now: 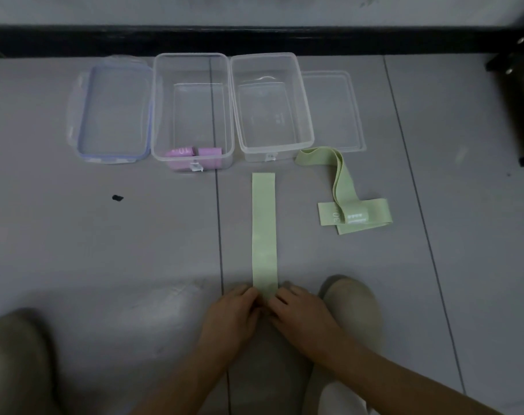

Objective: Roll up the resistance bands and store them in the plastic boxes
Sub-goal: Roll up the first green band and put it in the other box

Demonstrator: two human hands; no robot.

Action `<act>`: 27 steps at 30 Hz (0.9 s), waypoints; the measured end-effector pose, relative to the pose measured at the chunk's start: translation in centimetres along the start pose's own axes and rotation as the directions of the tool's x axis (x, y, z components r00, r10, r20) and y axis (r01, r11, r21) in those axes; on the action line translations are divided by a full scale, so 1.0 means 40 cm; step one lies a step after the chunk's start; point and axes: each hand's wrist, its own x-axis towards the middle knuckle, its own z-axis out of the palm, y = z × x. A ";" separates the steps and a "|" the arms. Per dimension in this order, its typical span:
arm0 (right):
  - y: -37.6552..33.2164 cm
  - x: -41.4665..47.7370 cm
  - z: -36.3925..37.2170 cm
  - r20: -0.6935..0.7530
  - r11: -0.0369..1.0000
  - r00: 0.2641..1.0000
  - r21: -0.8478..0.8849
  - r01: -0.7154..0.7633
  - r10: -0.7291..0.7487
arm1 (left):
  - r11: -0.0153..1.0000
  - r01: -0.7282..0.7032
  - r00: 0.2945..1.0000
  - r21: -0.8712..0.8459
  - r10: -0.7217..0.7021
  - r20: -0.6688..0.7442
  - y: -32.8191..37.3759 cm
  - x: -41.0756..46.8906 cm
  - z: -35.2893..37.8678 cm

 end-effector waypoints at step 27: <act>0.003 0.002 0.006 -0.005 0.977 0.980 0.085 -0.198 0.199 | 0.973 -0.145 0.988 0.178 0.152 -0.028 -0.006 -0.006 -0.013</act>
